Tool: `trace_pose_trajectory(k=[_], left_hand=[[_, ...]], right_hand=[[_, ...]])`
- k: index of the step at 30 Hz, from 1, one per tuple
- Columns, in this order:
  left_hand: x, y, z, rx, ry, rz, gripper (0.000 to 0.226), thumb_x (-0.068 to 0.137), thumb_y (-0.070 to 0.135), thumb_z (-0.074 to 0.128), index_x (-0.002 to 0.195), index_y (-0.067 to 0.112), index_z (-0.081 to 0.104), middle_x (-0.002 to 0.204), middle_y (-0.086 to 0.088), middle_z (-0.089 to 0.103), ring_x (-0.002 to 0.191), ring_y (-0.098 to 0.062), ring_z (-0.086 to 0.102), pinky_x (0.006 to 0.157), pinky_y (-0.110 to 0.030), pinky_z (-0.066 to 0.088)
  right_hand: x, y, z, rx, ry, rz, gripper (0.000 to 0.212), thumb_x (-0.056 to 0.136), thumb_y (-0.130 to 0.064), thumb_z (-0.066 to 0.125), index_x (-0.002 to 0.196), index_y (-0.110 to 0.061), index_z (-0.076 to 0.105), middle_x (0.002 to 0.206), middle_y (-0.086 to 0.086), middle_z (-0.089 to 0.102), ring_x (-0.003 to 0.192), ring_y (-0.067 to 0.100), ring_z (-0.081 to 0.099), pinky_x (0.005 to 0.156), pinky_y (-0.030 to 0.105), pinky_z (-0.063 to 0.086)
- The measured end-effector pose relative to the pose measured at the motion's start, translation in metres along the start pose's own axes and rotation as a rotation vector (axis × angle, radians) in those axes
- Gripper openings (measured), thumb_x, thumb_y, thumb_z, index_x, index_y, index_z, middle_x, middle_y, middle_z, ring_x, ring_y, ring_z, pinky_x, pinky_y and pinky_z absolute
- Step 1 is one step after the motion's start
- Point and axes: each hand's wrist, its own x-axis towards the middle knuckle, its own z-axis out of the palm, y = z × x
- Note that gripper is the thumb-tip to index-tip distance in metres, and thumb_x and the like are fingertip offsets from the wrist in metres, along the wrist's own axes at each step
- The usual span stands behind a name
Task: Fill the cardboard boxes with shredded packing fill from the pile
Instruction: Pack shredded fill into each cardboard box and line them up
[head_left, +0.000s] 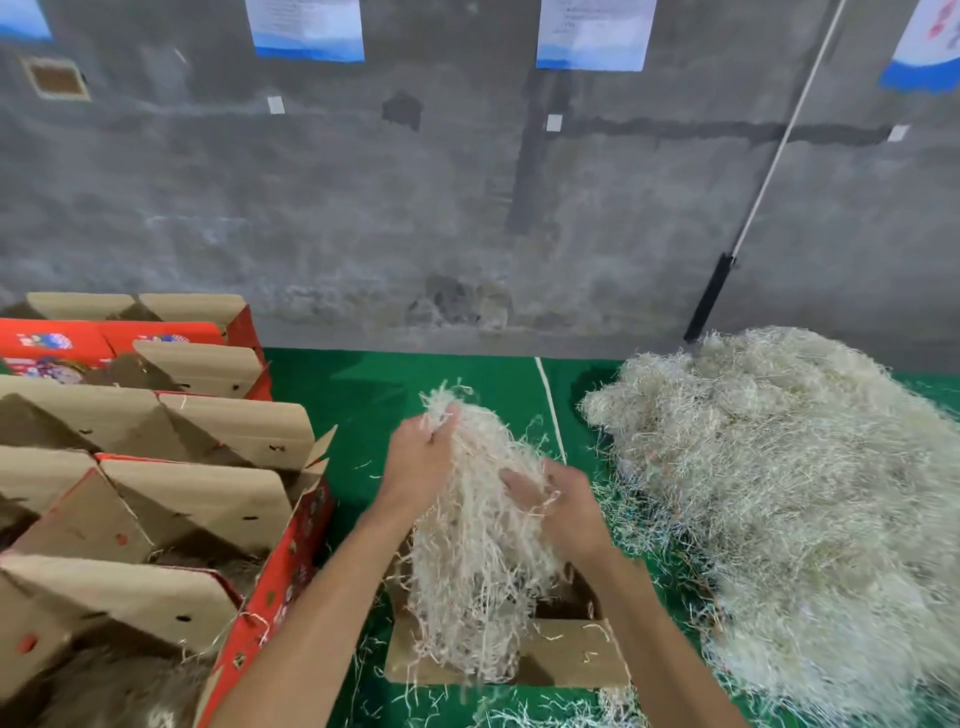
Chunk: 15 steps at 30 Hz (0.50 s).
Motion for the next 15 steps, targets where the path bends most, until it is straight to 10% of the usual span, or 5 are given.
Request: trace_pose_trajectory(k=[1, 5, 6, 11, 15], left_hand=[[0.008, -0.009, -0.011, 0.044, 0.071, 0.027, 0.061, 0.094, 0.065, 0.042, 0.056, 0.018, 0.039, 0.042, 0.011, 0.038, 0.038, -0.005, 0.033, 0.043, -0.021, 0.031], [0.015, -0.029, -0.022, -0.036, 0.184, -0.163, 0.048, 0.099, 0.062, 0.039, 0.073, 0.021, 0.041, 0.059, 0.002, 0.045, 0.055, -0.018, 0.045, 0.058, -0.037, 0.044], [0.011, -0.034, -0.012, -0.035, 0.117, -0.22, 0.049, 0.096, 0.07, 0.033, 0.084, 0.024, 0.048, 0.072, 0.001, 0.053, 0.064, -0.016, 0.053, 0.063, -0.035, 0.05], [-0.023, -0.036, 0.052, -0.469, -0.402, -0.631, 0.056, 0.107, 0.039, 0.029, 0.153, 0.007, 0.028, 0.153, -0.016, 0.041, 0.136, -0.025, 0.048, 0.108, -0.038, 0.044], [-0.026, -0.03, 0.071, -0.684, -0.274, -0.743, 0.046, 0.111, 0.018, 0.019, 0.152, -0.003, 0.027, 0.156, -0.013, 0.034, 0.144, -0.032, 0.035, 0.105, -0.029, 0.041]], right_hand=[[-0.001, 0.002, -0.014, -0.007, 0.095, -0.021, 0.044, 0.096, -0.007, 0.062, 0.136, -0.023, 0.051, 0.108, -0.018, 0.065, 0.096, 0.013, 0.073, 0.08, 0.021, 0.045], [-0.002, -0.005, -0.04, 0.246, 0.377, -0.151, 0.01, 0.083, -0.032, 0.07, 0.093, -0.032, 0.07, 0.101, -0.003, 0.074, 0.091, 0.019, 0.073, 0.09, 0.041, 0.058], [0.001, -0.006, -0.036, 0.297, 0.436, -0.106, 0.012, 0.085, -0.037, 0.071, 0.094, -0.033, 0.065, 0.123, 0.005, 0.064, 0.087, 0.02, 0.072, 0.086, 0.037, 0.059], [0.013, -0.013, 0.0, 0.408, 0.224, 0.014, 0.057, 0.083, -0.052, 0.075, 0.124, -0.019, 0.054, 0.069, 0.016, 0.051, 0.05, 0.008, 0.038, 0.041, 0.021, 0.034], [0.009, -0.015, 0.021, -0.024, 0.211, -0.214, 0.098, 0.082, -0.075, 0.061, 0.158, -0.028, 0.019, 0.142, -0.02, 0.042, 0.111, -0.002, 0.055, 0.087, 0.024, 0.052]])
